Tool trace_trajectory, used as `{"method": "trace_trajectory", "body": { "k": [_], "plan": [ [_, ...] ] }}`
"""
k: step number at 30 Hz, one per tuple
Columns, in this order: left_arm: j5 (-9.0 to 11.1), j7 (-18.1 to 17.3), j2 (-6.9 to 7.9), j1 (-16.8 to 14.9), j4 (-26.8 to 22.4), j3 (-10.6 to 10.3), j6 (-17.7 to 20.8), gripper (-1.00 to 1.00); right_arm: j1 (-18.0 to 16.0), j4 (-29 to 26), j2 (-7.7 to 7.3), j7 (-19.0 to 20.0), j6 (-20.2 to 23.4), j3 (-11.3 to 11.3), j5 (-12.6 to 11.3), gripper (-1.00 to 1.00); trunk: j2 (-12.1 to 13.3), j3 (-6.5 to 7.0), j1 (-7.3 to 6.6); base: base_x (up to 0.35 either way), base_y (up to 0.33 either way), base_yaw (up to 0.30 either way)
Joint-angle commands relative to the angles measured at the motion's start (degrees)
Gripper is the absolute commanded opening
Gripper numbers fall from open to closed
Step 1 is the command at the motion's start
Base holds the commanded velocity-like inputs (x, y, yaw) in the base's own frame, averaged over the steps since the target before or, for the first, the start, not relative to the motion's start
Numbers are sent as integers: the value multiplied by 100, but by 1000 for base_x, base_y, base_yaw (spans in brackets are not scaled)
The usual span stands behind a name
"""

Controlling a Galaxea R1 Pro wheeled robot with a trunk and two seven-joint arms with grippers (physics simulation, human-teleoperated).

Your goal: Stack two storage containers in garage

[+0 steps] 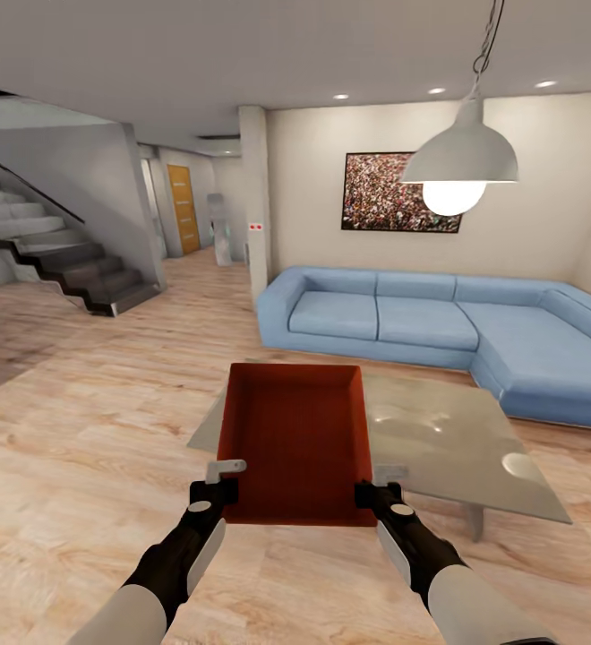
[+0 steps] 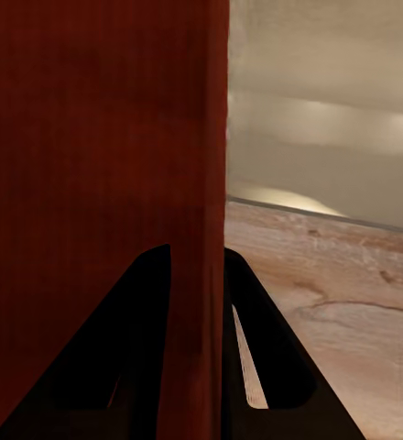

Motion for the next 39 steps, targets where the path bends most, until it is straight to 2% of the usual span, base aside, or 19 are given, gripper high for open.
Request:
{"method": "trace_trajectory", "body": {
  "k": [1, 31, 34, 36, 39],
  "plan": [
    [42, 81, 4, -2, 4, 1, 41, -100, -6, -72, 2, -284, 8, -76, 43, -100, -14, -13, 3, 0, 0, 272],
    [66, 50, 14, -2, 74, 10, 17, -100, -6, -63, 5, -288, 11, -68, 15, -100, -14, -13, 3, 0, 0, 272],
    [67, 43, 15, -2, 114, 10, -157, -100, -6, -63, 5, -285, 16, -68, 5, -100, -14, -13, 3, 0, 0, 272],
    [68, 57, 17, -2, 328, 21, -516, -100, -6, -60, 9, -284, 18, -68, 1, -100, -14, -13, 3, 0, 0, 272],
    [68, 38, 20, -2, 434, 26, -577, -100, -6, -56, 12, -284, 21, -68, 4, -100, -14, -13, 3, 0, 0, 272]
  ]
}}
